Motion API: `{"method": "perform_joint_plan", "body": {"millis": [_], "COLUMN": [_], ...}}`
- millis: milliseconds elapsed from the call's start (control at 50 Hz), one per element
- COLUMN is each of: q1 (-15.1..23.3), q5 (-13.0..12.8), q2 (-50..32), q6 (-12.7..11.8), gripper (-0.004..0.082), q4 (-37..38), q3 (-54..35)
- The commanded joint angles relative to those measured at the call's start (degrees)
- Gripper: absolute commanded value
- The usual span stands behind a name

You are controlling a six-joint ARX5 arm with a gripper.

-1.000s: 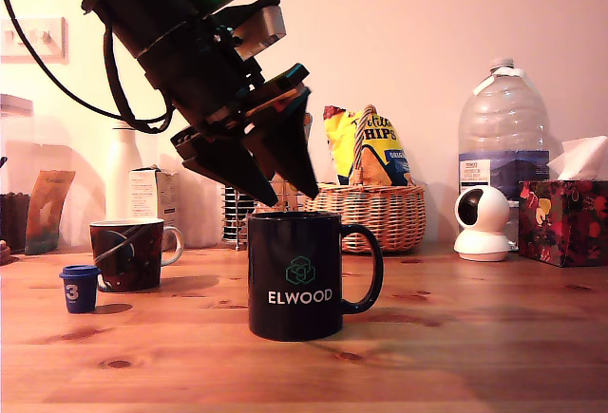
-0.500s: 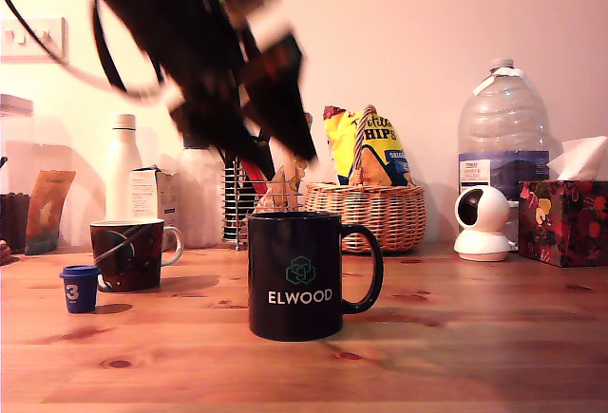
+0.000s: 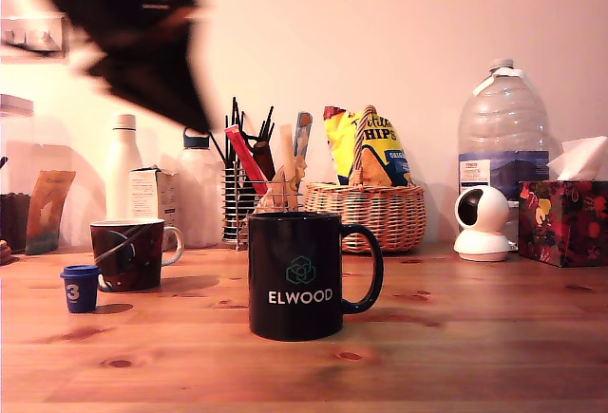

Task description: Pick up the coffee capsules from the table one by one and drop them inside the nearest coffee cup

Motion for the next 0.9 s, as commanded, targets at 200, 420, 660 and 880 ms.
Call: {"method": "perform_joint_plan", "body": {"millis": [200,420,660,880], "q1": [6.5,10.0,12.2,12.7], "q5": [-0.4,-0.6,-4.1,-6.7], "q2": [-8.0,-13.1,-16.9,-17.6], "q6": [-3.6,-8.3,-10.9,-11.0], "gripper": [-0.0014,-0.0014,-0.0014,-0.0014], "q4": [8.3,15.4,23.7,32.9], "q3": [-12.9,-22.4,-32.0,-40.0]}}
